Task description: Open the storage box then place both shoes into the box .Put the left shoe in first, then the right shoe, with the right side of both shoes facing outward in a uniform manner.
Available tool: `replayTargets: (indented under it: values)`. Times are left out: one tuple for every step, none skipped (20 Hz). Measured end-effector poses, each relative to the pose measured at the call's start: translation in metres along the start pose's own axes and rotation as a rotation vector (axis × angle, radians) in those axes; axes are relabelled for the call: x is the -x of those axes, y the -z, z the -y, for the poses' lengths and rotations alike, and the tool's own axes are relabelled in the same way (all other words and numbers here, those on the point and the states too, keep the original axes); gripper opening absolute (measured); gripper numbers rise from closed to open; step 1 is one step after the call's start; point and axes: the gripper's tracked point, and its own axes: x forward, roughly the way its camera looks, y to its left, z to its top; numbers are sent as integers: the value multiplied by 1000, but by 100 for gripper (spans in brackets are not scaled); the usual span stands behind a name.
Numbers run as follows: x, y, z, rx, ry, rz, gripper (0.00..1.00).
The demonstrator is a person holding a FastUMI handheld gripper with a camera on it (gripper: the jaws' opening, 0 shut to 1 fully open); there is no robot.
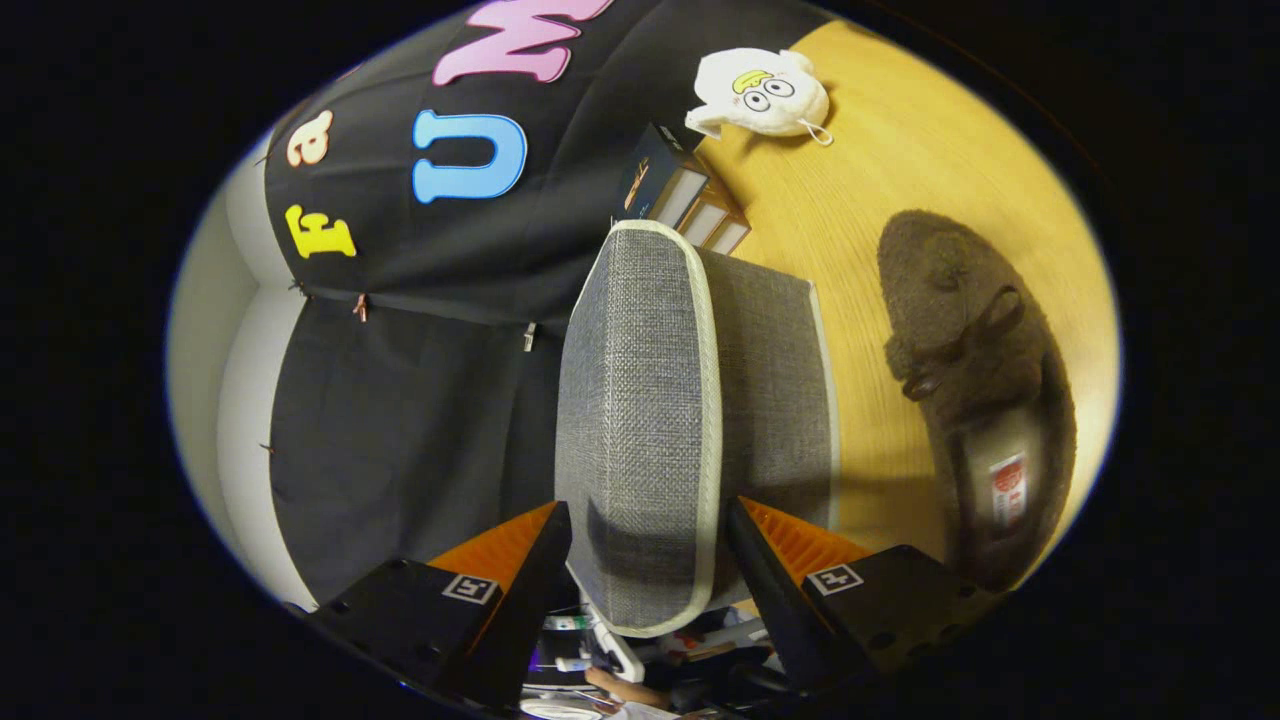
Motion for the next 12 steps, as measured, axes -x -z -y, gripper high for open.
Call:
replayTargets:
  values:
    - [-3, 1, 4, -22, 2, -10, 96]
    - [-6, 2, 9, -38, 15, -13, 94]
    - [-4, 0, 8, -66, 10, -19, 85]
    - [-3, 2, 10, -103, 7, -44, 76]
    - [-3, 2, 10, -144, -1, -58, 73]
    - [-2, 0, 10, -173, -6, -65, 71]
    - [2, 0, 9, -191, -10, -72, 69]
    - [2, 1, 10, -205, -9, -82, 65]
    - [3, 7, 6, -218, -14, -85, 63]
    - [10, 0, 7, -233, -16, -80, 49]
    - [6, 3, 3, -254, -26, -96, 34]
    - [5, 5, 0, -267, -34, -112, 28]
